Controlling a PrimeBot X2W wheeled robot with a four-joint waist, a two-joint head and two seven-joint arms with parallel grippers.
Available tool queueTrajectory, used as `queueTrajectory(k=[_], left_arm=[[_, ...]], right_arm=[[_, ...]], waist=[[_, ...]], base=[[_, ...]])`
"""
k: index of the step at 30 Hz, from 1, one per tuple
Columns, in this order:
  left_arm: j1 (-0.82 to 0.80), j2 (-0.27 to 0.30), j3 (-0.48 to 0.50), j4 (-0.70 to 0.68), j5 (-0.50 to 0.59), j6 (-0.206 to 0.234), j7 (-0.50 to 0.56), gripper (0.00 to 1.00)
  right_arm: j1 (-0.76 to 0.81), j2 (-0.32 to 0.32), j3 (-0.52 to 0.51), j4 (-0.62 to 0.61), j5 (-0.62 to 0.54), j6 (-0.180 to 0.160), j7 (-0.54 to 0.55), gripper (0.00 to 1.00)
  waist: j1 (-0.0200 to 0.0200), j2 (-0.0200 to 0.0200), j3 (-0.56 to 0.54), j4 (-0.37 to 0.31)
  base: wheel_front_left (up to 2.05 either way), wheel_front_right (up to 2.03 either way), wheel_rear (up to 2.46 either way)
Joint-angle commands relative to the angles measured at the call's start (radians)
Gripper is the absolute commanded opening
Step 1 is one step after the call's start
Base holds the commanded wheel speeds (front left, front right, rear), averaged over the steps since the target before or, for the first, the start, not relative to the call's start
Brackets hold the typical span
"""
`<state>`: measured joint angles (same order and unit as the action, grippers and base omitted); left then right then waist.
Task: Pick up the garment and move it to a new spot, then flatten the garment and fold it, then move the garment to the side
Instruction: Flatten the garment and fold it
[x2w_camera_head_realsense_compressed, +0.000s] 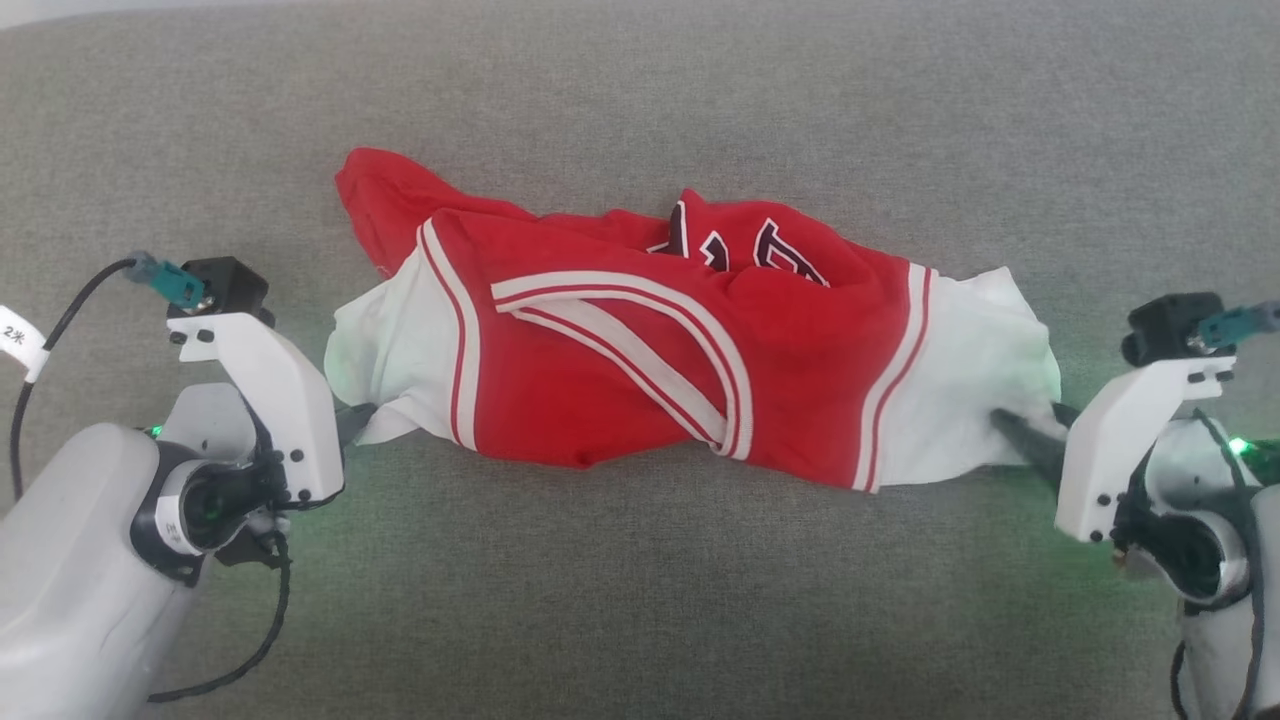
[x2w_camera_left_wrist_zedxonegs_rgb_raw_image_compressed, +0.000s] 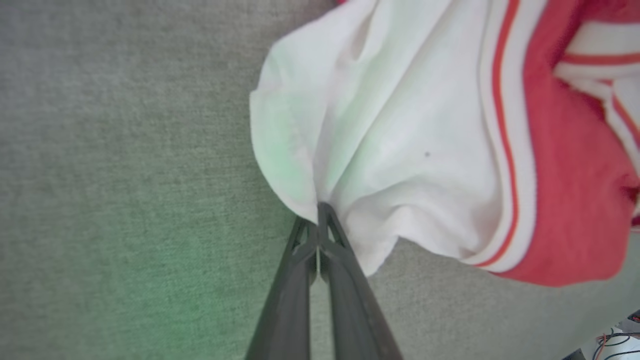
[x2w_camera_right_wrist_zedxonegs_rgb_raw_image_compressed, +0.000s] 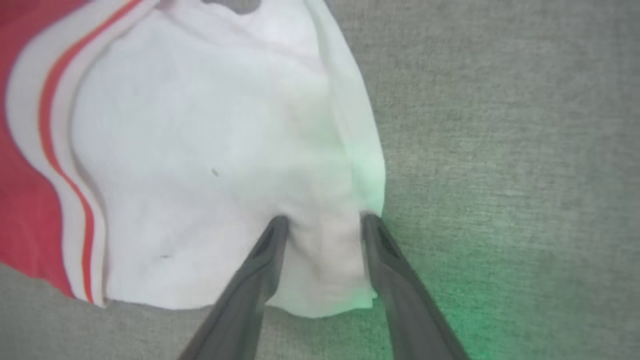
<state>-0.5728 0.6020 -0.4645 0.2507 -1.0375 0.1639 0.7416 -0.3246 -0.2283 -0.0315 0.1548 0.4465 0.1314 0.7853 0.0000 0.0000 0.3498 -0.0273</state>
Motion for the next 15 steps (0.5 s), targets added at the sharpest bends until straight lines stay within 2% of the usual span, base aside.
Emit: queueTrajectory(k=[1, 6, 15], left_arm=[[-0.012, -0.008, -0.005, 0.009, 0.011, -0.011, -0.009, 0.0], [-0.04, -0.005, 0.003, 0.018, 0.017, -0.016, -0.018, 0.0], [-0.108, 0.027, 0.014, -0.024, 0.033, -0.022, -0.007, 0.0]], right_arm=[[0.003, 0.011, 0.018, 0.062, 0.01, -0.001, 0.019, 0.0], [-0.045, 0.016, -0.007, 0.066, 0.05, -0.001, 0.022, 0.0], [-0.183, 0.041, -0.135, 0.02, 0.101, -0.001, 0.033, 0.0]], waist=[[0.0, 0.0, -0.001, 0.004], [0.0, 0.0, -0.025, 0.003], [0.0, 0.0, -0.108, -0.007]], base=[[0.0, 0.0, 0.0], [0.0, 0.0, 0.0], [0.0, 0.0, 0.0]])
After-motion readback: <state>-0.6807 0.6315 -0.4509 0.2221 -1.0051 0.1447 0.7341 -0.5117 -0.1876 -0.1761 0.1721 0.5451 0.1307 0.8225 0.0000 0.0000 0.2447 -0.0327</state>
